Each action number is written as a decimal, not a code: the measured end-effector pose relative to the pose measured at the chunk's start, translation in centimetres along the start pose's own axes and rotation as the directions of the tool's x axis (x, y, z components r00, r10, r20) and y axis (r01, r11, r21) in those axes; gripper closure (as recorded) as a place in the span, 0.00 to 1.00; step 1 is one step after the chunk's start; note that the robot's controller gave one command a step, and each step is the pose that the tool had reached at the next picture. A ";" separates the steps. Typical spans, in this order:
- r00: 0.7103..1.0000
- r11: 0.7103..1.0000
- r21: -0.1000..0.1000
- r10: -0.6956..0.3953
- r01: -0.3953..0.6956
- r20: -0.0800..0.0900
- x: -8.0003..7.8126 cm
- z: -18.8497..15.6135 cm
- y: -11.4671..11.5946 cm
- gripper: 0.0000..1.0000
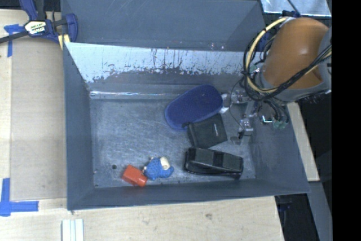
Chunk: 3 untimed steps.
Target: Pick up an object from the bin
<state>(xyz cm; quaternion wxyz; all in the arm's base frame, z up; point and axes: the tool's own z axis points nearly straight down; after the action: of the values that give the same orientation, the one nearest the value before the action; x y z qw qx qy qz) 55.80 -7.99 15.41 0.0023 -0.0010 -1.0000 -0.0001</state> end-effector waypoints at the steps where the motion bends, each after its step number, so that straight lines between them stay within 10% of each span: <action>1: 0.989 0.989 0.002 -0.149 0.149 0.011 -3.2 8.4 2.6 0.00; 2: 0.799 0.799 0.006 -0.602 0.602 0.011 -3.6 5.3 8.6 0.00; 3: 0.593 0.593 0.009 -0.805 0.805 0.009 -3.5 5.4 8.8 0.00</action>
Offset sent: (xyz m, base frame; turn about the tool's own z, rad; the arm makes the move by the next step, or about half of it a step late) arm 0.0300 0.0267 -0.0841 -0.1505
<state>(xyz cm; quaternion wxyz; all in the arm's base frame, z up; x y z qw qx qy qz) 59.25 0.77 10.04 -0.0040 0.4502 -0.8929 0.0008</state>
